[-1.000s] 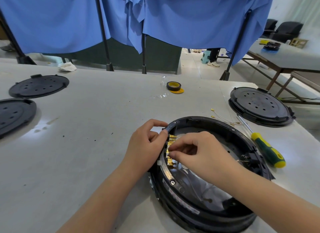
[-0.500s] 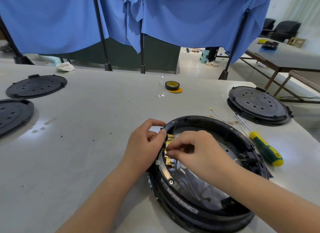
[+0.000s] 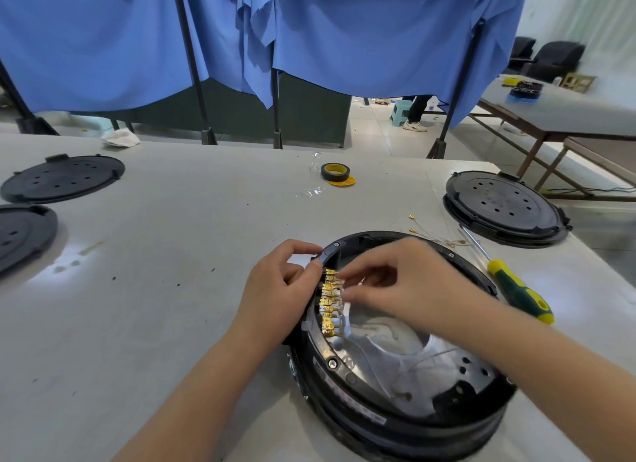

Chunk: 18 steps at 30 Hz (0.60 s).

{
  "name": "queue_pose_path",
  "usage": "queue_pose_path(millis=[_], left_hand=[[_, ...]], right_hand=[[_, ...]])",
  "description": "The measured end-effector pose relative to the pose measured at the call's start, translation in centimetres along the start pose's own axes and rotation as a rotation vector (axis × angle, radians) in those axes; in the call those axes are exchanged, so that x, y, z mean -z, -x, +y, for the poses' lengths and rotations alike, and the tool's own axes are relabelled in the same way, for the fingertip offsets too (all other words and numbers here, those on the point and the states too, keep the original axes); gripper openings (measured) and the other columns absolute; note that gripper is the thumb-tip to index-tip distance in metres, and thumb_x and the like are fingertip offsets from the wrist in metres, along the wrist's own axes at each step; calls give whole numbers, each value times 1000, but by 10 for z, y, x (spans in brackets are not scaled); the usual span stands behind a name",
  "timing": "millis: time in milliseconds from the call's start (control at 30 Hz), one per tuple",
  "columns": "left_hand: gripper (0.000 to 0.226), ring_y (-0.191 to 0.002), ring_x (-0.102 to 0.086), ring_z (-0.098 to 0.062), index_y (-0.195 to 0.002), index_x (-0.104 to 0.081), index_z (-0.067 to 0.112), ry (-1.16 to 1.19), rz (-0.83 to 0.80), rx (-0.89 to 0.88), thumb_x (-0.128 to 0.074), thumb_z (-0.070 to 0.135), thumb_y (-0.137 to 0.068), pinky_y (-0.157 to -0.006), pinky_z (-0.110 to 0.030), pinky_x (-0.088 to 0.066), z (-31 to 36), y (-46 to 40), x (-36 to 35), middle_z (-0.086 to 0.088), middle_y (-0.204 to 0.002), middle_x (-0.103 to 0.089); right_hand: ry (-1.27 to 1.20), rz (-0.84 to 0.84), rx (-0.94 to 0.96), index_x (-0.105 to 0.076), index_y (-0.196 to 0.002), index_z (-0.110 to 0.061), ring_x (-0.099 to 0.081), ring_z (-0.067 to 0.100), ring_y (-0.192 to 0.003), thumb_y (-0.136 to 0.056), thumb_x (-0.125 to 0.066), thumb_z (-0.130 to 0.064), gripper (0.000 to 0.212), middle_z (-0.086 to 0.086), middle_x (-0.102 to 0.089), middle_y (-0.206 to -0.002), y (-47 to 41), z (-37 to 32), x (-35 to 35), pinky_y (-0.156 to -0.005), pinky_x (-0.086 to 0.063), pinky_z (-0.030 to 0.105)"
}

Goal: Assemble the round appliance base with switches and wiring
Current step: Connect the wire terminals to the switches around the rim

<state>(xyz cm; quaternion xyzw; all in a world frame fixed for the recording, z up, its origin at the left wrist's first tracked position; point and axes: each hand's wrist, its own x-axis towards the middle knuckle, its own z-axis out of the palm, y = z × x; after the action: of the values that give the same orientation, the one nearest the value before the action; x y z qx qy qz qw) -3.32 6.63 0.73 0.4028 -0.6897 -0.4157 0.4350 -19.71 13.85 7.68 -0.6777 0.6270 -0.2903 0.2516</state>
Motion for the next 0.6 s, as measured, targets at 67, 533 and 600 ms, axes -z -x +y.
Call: queue_pose_path(millis=[67, 533, 600], left_hand=[[13, -57, -60, -37, -93, -65, 36, 6, -5, 8, -60, 23, -91, -55, -44, -51, 0, 0, 0, -18, -61, -66], [13, -54, -58, -32, -94, -64, 36, 2, -11, 17, -59, 25, -92, -57, -41, -52, -3, -1, 1, -16, -60, -65], [13, -58, -59, -36, -95, -64, 36, 3, -12, 19, -59, 25, -92, -57, -42, -53, -3, -1, 1, -16, -60, -64]], right_hand=[[19, 49, -5, -75, -80, -35, -65, -3, -64, -75, -78, -29, 9, -22, -70, -71, -9, 4, 22, -61, -50, 10], [387, 233, -497, -71, -96, 1, -65, 27, -84, -83, -72, -23, 27, 13, -71, -92, -125, 129, 71, -81, -55, 38], [454, 230, -514, -67, -100, 5, -66, 32, -92, -83, -70, -24, 33, 18, -71, -99, -130, 135, 67, -86, -55, 43]])
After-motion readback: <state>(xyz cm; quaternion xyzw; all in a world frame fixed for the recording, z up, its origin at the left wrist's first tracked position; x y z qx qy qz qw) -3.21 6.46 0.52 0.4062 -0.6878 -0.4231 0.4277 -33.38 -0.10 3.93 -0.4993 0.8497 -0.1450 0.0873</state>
